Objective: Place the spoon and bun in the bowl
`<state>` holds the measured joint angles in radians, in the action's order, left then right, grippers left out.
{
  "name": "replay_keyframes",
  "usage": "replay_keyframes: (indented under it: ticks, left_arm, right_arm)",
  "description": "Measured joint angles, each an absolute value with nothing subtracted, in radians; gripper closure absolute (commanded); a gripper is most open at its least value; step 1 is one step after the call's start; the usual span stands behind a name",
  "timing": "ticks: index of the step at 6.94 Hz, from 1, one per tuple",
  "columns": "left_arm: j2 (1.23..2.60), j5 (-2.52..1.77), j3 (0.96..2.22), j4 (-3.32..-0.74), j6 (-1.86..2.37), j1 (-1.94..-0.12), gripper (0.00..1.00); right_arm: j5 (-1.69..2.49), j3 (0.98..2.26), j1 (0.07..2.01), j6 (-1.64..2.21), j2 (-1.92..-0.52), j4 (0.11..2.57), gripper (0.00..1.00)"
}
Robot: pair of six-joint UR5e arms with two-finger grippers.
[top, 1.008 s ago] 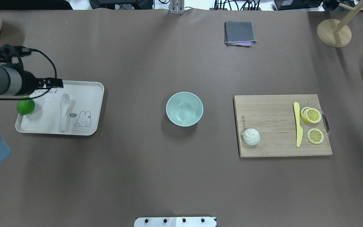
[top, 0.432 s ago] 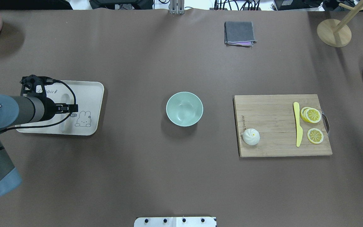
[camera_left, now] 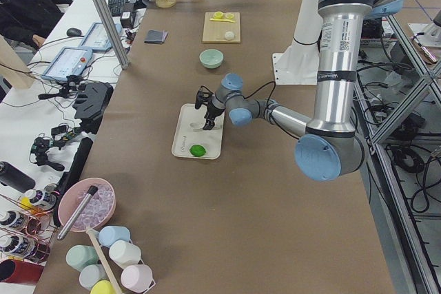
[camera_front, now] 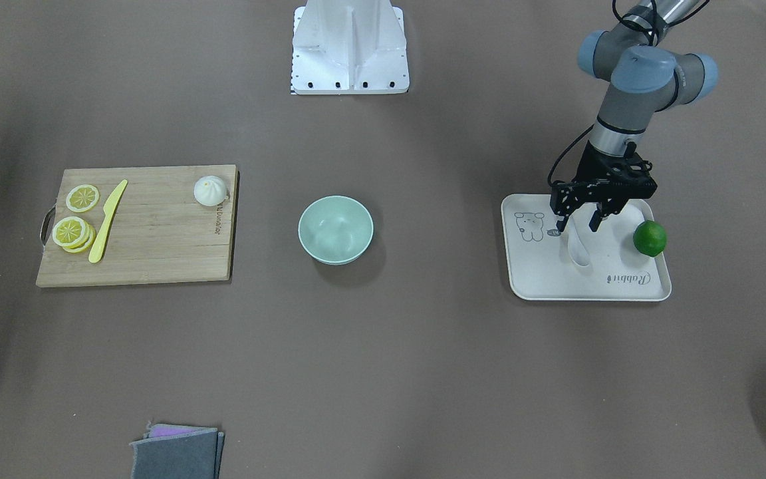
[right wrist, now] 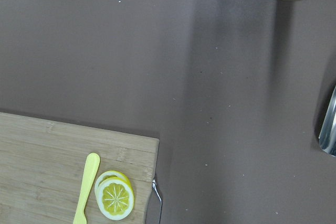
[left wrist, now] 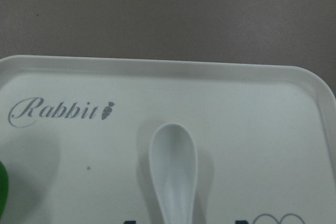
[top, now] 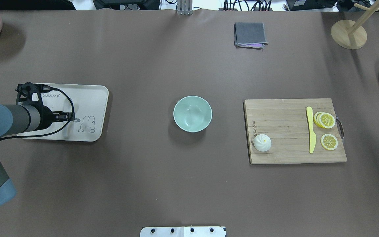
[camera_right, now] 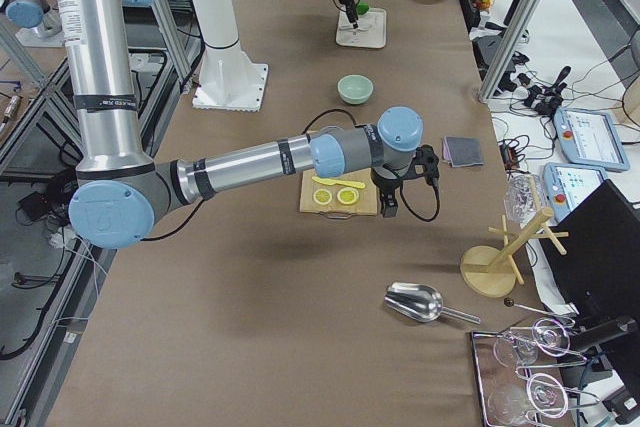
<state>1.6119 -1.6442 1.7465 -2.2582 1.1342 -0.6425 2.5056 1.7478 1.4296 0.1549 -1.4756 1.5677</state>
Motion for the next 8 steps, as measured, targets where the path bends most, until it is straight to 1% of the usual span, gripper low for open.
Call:
replay_keyframes:
  ticks: [1, 2, 3, 4, 6, 8]
  left_arm:
    - [1.613, -1.643, 1.74, -2.259, 1.134, -0.635, 0.46]
    - [1.614, -1.64, 1.734, -2.259, 1.134, -0.627, 0.7]
    - [1.613, -1.639, 1.732, -2.259, 1.134, -0.621, 0.98]
    - [1.613, -1.639, 1.73, -2.26, 1.134, -0.619, 1.0]
    - [1.609, -1.65, 1.74, -2.26, 1.135, -0.62, 1.0]
    - [1.618, -1.749, 1.797, -2.252, 1.134, -0.671, 1.0]
  right_arm:
    - [2.505, 1.748, 1.43, 0.155, -1.474, 1.568, 0.0]
    - [2.505, 1.747, 1.43, 0.155, -1.472, 1.568, 0.0]
    - [2.505, 1.747, 1.43, 0.155, -1.469, 1.568, 0.0]
    - [2.505, 1.747, 1.43, 0.155, -1.467, 1.568, 0.0]
    - [2.506, 1.747, 1.428, 0.156, -1.464, 1.568, 0.0]
    - [2.503, 1.756, 1.414, 0.168, -1.437, 1.567, 0.0]
